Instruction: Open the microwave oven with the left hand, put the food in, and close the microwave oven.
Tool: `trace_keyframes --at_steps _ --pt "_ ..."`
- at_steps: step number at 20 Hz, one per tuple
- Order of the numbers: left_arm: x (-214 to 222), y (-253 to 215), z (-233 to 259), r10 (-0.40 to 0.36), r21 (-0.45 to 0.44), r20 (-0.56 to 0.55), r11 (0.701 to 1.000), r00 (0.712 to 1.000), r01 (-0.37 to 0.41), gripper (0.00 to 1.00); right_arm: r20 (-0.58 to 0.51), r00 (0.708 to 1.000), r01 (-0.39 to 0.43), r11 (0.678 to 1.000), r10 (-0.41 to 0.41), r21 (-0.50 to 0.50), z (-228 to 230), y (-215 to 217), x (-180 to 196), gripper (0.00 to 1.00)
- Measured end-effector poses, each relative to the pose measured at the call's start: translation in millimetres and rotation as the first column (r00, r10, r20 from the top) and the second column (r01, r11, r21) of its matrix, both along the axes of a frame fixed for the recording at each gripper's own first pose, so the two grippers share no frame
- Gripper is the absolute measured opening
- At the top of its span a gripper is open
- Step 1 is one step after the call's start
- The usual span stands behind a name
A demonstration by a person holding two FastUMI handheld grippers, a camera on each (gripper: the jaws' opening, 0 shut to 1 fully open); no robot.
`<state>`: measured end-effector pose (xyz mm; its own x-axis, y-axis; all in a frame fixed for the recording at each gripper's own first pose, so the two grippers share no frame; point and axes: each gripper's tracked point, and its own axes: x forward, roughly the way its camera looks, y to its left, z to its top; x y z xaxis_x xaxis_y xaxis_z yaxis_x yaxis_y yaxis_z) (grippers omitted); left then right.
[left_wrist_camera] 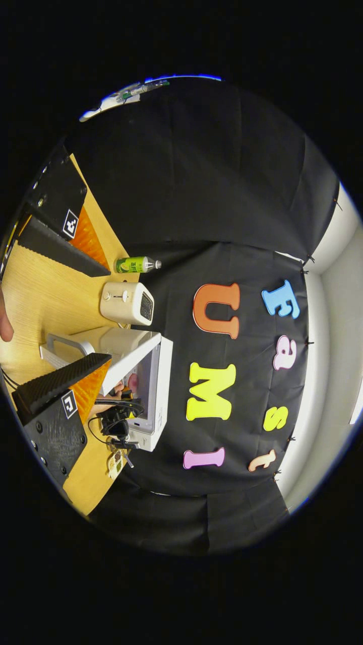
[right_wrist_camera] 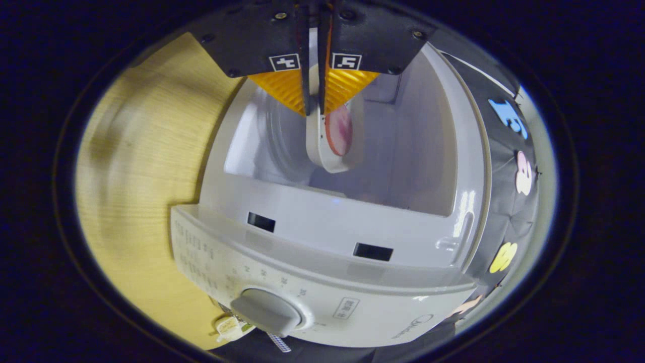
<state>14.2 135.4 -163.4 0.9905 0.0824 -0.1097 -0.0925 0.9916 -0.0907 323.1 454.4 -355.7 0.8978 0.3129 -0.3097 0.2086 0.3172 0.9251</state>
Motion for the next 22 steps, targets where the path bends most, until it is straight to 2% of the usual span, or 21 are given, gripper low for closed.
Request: trace_keyframes --at_steps 5,6,8,10,12,13,15,19,22 --pt "1.4 -2.1 -10.0 -0.012 -0.021 -0.023 1.0 1.0 0.012 0.93 0.036 0.999 -0.019 0.995 0.022 -0.102 -9.7 1.3 9.4 0.14" --pt "1.2 -1.2 -10.5 -0.01 -0.02 -0.026 1.0 1.0 0.009 0.93 0.055 0.998 -0.034 0.994 0.04 -0.102 -5.5 4.7 7.2 0.1" --pt "-1.5 -1.0 -9.5 -0.01 -0.016 -0.024 1.0 1.0 0.01 0.93 0.094 0.993 -0.062 0.99 0.074 -0.126 4.6 5.9 6.1 0.14" --pt "-3.6 2.5 -7.9 -0.001 -0.009 -0.021 1.0 1.0 0.001 0.93 0.103 0.99 -0.076 0.982 0.095 -0.173 11.3 2.0 -1.0 0.23" --pt "-6.2 4.8 -7.3 0.012 -0.001 -0.018 1.0 1.0 -0.012 0.93 0.083 0.986 -0.127 0.979 0.141 -0.161 15.4 1.7 -16.3 0.37" --pt "-8.7 5.2 -5.4 0.014 -0.002 -0.018 1.0 1.0 -0.015 0.93 0.069 0.978 -0.185 0.974 0.196 -0.133 19.2 6.2 -27.3 0.51" --pt "-14.0 1.7 -2.6 0.007 -0.008 -0.013 1.0 1.0 -0.007 0.93 0.049 0.966 -0.24 0.956 0.252 -0.171 17.4 -2.7 -41.3 1.0" --pt "-22.3 -2.2 3.6 0.004 -0.03 0.001 1.0 1.0 -0.004 0.93 0.091 0.96 -0.215 0.903 0.266 -0.372 26.4 -46.4 -56.4 0.99" --pt "-27.1 -1.3 6.2 0.02 -0.036 0.014 0.999 1.0 -0.019 0.93 0.146 0.945 -0.193 0.86 0.292 -0.471 52.5 -79.1 -71.5 0.99"
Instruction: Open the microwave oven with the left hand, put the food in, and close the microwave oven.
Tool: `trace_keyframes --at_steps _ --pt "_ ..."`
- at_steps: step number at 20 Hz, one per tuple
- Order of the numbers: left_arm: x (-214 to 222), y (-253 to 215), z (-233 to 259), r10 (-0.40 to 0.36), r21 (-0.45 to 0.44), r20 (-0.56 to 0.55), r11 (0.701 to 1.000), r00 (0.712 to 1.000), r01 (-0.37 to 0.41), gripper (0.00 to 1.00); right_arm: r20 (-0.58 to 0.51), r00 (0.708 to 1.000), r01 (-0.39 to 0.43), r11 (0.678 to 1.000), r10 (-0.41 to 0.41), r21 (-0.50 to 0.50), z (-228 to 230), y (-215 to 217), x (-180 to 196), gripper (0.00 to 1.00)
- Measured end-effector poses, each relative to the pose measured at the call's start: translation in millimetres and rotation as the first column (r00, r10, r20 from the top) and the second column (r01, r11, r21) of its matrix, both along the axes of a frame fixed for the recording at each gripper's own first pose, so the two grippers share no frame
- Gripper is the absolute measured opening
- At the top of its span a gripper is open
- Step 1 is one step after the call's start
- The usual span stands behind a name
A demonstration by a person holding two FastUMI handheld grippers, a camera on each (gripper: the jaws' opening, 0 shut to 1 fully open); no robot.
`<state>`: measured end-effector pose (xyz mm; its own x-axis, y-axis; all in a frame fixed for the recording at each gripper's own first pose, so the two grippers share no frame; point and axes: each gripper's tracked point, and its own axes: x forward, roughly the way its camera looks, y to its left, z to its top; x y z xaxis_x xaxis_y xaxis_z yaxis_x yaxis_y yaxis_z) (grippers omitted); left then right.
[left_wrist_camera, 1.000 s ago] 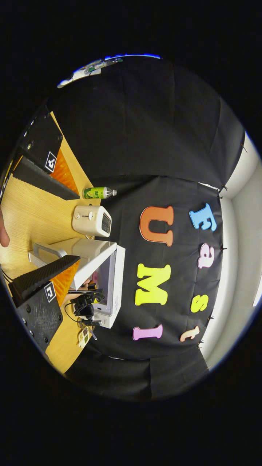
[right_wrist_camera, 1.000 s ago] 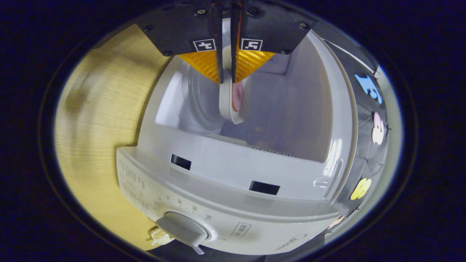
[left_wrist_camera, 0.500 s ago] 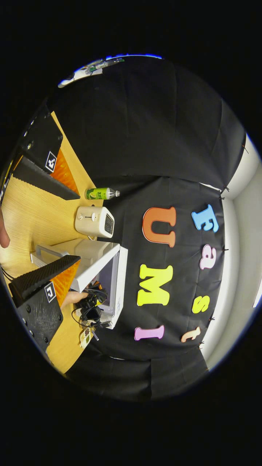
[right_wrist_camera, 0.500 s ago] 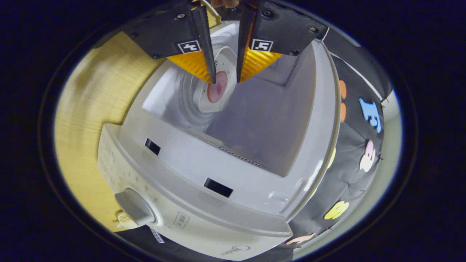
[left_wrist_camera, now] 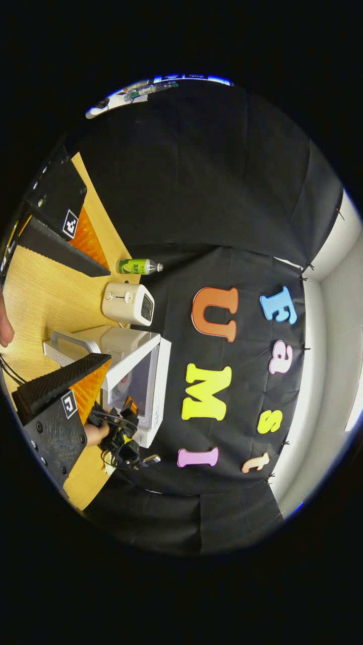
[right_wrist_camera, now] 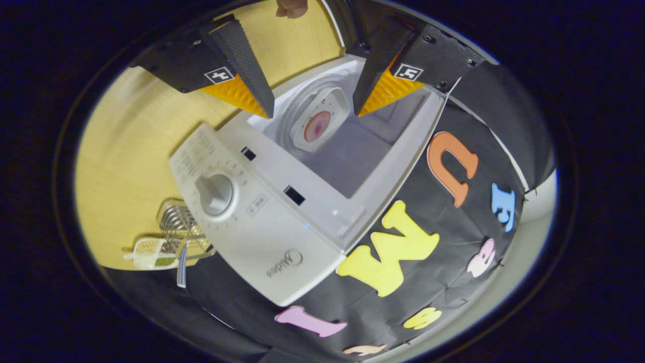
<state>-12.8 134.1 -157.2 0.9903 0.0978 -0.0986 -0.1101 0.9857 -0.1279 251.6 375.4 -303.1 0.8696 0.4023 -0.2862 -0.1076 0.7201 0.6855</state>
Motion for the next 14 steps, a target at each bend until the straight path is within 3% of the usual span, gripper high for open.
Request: trace_keyframes --at_steps 6,10,11,12,13,14 --pt "1.1 1.5 5.0 -0.005 -0.001 0.048 1.0 0.999 0.005 0.93 0.208 0.976 -0.038 0.986 0.071 -0.161 85.4 -79.6 -43.5 1.0" --pt "11.1 41.6 3.4 0.125 0.066 0.061 0.989 0.99 -0.129 0.93 0.347 0.928 -0.055 0.972 0.134 -0.229 147.3 -138.6 -89.4 0.99" --pt "16.4 46.3 1.9 0.128 0.061 0.058 0.989 0.99 -0.132 0.93 0.373 0.917 -0.053 0.968 0.145 -0.246 158.6 -152.8 -101.7 0.99" --pt "19.9 41.8 -1.8 0.106 0.052 0.054 0.993 0.993 -0.108 0.7 0.397 0.906 -0.036 0.963 0.145 -0.267 167.6 -172.5 -111.1 0.99" --pt "26.1 40.0 -4.0 0.085 0.047 0.052 0.995 0.995 -0.087 0.58 0.412 0.9 -0.018 0.957 0.142 -0.29 174.7 -189.9 -120.9 0.99" --pt "30.2 44.5 -5.4 0.074 0.048 0.051 0.996 0.996 -0.076 0.32 0.435 0.89 0.006 0.952 0.134 -0.306 183.7 -205.9 -131.0 0.99"
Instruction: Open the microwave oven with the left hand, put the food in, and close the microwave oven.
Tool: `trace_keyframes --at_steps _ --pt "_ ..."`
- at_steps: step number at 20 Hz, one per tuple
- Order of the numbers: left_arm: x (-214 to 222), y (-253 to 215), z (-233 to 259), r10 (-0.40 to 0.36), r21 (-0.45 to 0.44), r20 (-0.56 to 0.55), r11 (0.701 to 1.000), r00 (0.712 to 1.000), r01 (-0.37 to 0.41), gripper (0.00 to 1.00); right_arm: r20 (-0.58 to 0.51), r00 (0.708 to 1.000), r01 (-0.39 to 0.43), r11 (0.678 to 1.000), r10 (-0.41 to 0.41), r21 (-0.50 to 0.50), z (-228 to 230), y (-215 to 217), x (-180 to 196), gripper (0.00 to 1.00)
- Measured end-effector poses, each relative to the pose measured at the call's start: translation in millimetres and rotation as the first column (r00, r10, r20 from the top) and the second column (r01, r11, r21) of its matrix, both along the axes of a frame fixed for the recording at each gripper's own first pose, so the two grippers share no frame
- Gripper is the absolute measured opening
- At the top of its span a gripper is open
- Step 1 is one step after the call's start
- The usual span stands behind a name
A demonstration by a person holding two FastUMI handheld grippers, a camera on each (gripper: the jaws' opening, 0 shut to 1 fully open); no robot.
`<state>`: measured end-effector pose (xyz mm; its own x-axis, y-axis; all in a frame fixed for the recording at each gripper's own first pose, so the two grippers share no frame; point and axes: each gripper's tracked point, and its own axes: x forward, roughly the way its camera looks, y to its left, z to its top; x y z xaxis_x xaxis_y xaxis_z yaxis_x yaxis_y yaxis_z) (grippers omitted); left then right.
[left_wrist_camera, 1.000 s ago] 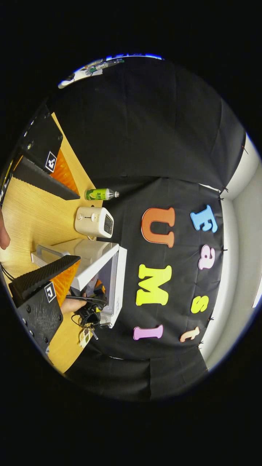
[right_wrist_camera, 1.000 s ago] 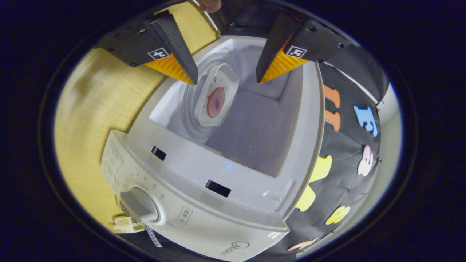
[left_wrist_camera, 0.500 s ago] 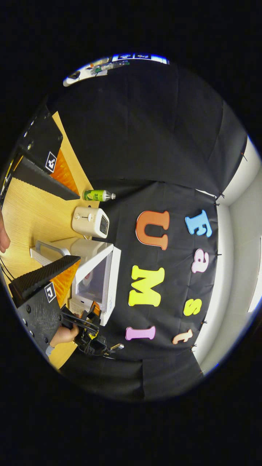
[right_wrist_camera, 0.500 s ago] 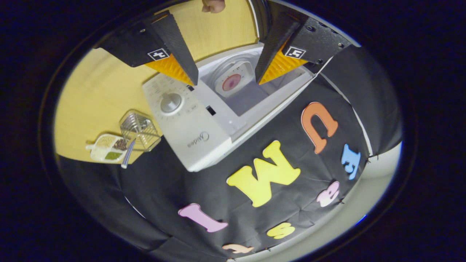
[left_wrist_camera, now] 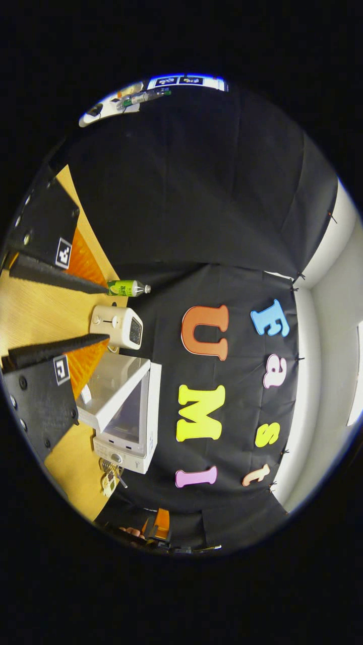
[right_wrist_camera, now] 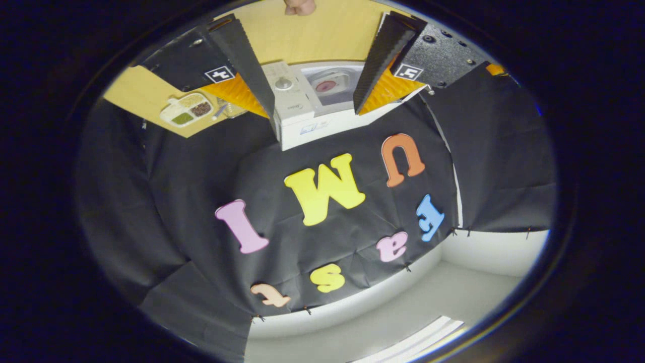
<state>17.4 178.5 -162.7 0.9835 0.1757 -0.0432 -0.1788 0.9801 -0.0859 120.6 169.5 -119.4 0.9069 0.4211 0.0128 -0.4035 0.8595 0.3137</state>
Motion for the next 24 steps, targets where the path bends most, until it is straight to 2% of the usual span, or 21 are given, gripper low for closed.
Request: trace_keyframes --at_steps 1,2,3,4,7,8,9,12,13,14,15,17,19,21,22,24 --pt "4.8 5.8 -2.5 0.01 0.006 -0.002 1.0 1.0 -0.01 0.19 0.02 1.0 0.011 1.0 -0.011 -0.016 7.3 -13.3 -9.8 0.99" --pt "11.0 12.0 -3.7 0.013 0.016 0.007 1.0 1.0 -0.013 0.25 0.038 0.999 0.023 0.999 -0.022 -0.027 12.5 -25.3 -19.4 0.99" --pt "17.2 12.4 -6.2 0.005 0.015 0.015 1.0 1.0 -0.006 0.07 0.045 0.998 0.033 0.999 -0.031 -0.043 17.3 -35.3 -28.4 0.99" --pt "14.6 7.5 -5.4 -0.016 0.015 0.032 1.0 0.999 0.015 0.0 0.061 0.997 0.042 0.997 -0.038 -0.062 20.7 -44.5 -38.4 0.99" --pt "31.2 -3.5 -18.9 -0.076 0.028 0.036 0.997 0.996 0.075 0.0 0.102 0.994 0.06 0.989 -0.047 -0.133 34.0 -62.4 -68.2 0.99" --pt "36.3 -8.8 -28.4 -0.099 0.015 0.026 0.995 0.995 0.098 0.14 0.107 0.993 0.064 0.985 -0.047 -0.162 34.2 -68.1 -77.6 0.99" --pt "42.5 -14.7 -33.8 -0.121 0.003 0.025 0.993 0.992 0.121 0.0 0.11 0.993 0.07 0.98 -0.05 -0.188 34.8 -74.0 -86.6 1.0" --pt "60.9 -42.1 -49.5 -0.222 -0.022 0.036 0.975 0.974 0.223 0.0 0.134 0.986 0.124 0.968 -0.096 -0.219 46.0 -93.2 -111.1 1.0" --pt "66.2 -49.1 -57.2 -0.244 -0.019 0.026 0.969 0.969 0.244 0.0 0.147 0.985 0.117 0.971 -0.087 -0.209 51.3 -94.8 -122.0 1.0" --pt "69.6 -54.1 -65.7 -0.266 -0.012 0.011 0.964 0.964 0.266 0.14 0.148 0.987 0.097 0.975 -0.068 -0.2 53.2 -93.4 -133.7 0.99" --pt "72.1 -61.2 -72.3 -0.287 0.002 0.003 0.958 0.958 0.287 0.0 0.141 0.989 0.077 0.979 -0.051 -0.189 52.7 -94.9 -143.7 1.0" --pt "77.3 -80.0 -79.5 -0.355 0.01 0.003 0.935 0.935 0.355 0.0 0.119 0.992 0.068 0.983 -0.048 -0.168 49.6 -106.0 -155.7 1.0" --pt "73.2 -98.2 -80.2 -0.44 -0.015 0.029 0.898 0.898 0.441 0.0 0.114 0.991 0.093 0.981 -0.074 -0.171 48.8 -119.1 -162.6 1.0" --pt "73.2 -108.7 -83.5 -0.472 -0.044 0.04 0.88 0.88 0.474 0.0 0.12 0.987 0.127 0.975 -0.106 -0.183 50.8 -130.3 -169.2 1.0" --pt "72.2 -112.7 -86.0 -0.483 -0.053 0.04 0.873 0.875 0.484 0.0 0.124 0.986 0.133 0.974 -0.111 -0.185 52.4 -132.7 -174.6 0.9" --pt "73.4 -127.4 -86.2 -0.508 -0.062 0.049 0.858 0.86 0.51 0.0 0.133 0.985 0.135 0.973 -0.11 -0.189 54.8 -136.1 -182.7 0.9"
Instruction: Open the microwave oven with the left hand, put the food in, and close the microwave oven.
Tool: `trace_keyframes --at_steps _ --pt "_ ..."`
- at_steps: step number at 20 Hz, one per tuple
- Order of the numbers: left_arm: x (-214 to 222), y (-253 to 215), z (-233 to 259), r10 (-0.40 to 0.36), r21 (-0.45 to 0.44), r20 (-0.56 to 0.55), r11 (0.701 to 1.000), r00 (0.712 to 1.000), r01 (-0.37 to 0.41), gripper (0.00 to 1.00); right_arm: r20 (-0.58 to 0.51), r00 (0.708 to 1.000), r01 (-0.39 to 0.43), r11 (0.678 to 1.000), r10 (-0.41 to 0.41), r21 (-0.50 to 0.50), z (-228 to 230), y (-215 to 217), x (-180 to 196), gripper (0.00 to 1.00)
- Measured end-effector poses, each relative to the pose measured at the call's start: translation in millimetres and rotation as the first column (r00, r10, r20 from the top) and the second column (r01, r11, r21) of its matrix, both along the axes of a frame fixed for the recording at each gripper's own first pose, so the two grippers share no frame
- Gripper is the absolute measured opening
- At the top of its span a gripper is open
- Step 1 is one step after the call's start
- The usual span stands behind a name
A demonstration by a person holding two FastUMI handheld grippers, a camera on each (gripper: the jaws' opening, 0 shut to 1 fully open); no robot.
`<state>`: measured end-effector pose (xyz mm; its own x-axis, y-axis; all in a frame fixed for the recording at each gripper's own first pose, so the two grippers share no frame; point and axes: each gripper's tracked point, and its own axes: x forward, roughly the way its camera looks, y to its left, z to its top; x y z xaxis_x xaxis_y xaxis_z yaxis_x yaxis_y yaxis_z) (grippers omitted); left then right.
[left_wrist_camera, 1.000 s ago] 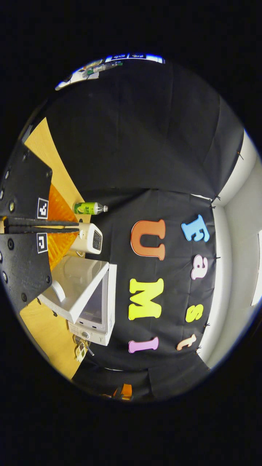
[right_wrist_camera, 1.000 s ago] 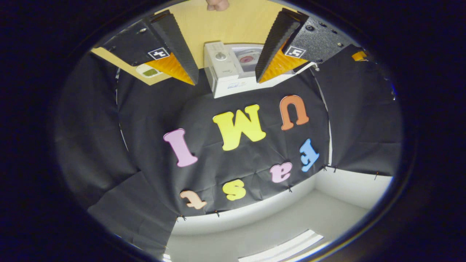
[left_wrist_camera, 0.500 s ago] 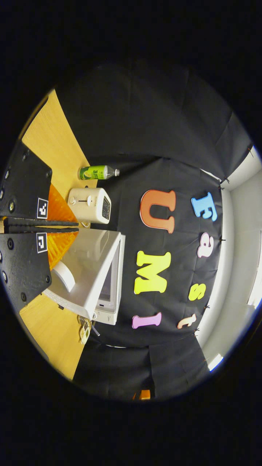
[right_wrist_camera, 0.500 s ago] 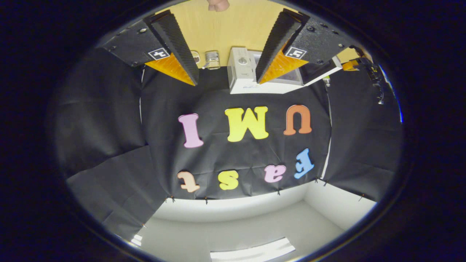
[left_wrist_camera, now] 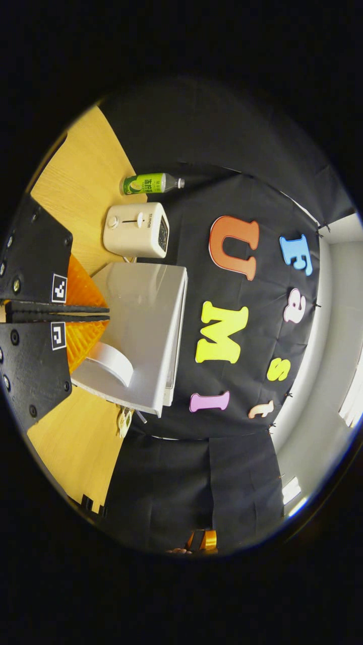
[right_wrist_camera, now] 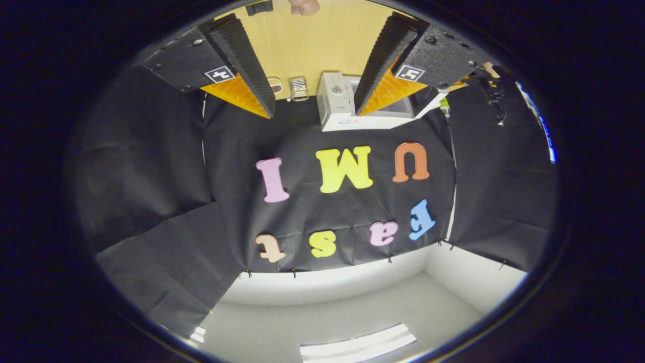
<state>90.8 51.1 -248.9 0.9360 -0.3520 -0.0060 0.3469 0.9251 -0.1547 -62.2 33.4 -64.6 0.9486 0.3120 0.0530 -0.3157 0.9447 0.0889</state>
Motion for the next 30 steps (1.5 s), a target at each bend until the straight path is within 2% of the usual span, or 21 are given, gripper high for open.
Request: trace_keyframes --at_steps 1,2,4,5,15,20,23,25,26,27,30 --pt "1.5 -7.6 -1.0 -0.009 -0.003 -0.005 1.0 1.0 0.009 0.15 0.005 1.0 0.001 1.0 -0.001 -0.004 0.9 -2.3 -2.8 0.9" --pt "4.4 -13.9 -4.6 -0.02 -0.002 -0.022 1.0 1.0 0.02 0.0 0.01 1.0 0.002 1.0 -0.001 -0.005 2.3 -5.6 -6.0 0.9" --pt "10.1 -26.3 -11.7 -0.041 -0.009 -0.041 0.999 0.998 0.04 0.0 0.017 1.0 0.008 1.0 -0.008 -0.002 4.6 -11.9 -11.2 0.9" --pt "12.1 -31.7 -12.9 -0.048 -0.011 -0.041 0.999 0.998 0.048 0.0 0.019 1.0 0.01 1.0 -0.01 0.002 5.6 -15.3 -14.0 1.0" --pt "50.5 -81.1 -18.5 -0.092 0.014 -0.072 0.996 0.993 0.093 0.0 0.021 0.998 0.061 0.997 -0.062 0.054 10.7 -65.3 -24.0 1.0" --pt "73.8 -110.6 -19.9 -0.096 0.045 -0.089 0.994 0.991 0.1 0.0 0.007 0.996 0.084 0.996 -0.084 0.038 -0.1 -84.3 -19.9 1.0" --pt "90.9 -128.0 -19.3 -0.081 0.08 -0.091 0.993 0.993 0.089 0.0 -0.005 0.996 0.089 0.995 -0.089 0.032 -4.2 -87.4 -14.7 1.0" --pt "104.1 -138.7 -18.7 -0.044 0.124 -0.09 0.991 0.995 0.055 0.0 -0.016 0.996 0.083 0.996 -0.083 0.038 -7.1 -86.6 -11.1 1.0" --pt "108.9 -146.6 -17.0 -0.035 0.141 -0.078 0.989 0.996 0.045 0.15 -0.023 0.997 0.08 0.996 -0.079 0.049 -8.4 -85.4 -8.2 1.0" --pt "115.3 -155.8 -15.8 -0.03 0.151 -0.071 0.988 0.997 0.041 0.0 -0.027 0.997 0.067 0.996 -0.066 0.058 -8.7 -82.6 -7.0 1.0" --pt "136.4 -172.7 -13.2 0.015 0.153 -0.065 0.988 0.998 -0.005 0.0 -0.04 0.999 0.022 0.998 -0.02 0.053 -15.5 -70.8 1.9 1.0"
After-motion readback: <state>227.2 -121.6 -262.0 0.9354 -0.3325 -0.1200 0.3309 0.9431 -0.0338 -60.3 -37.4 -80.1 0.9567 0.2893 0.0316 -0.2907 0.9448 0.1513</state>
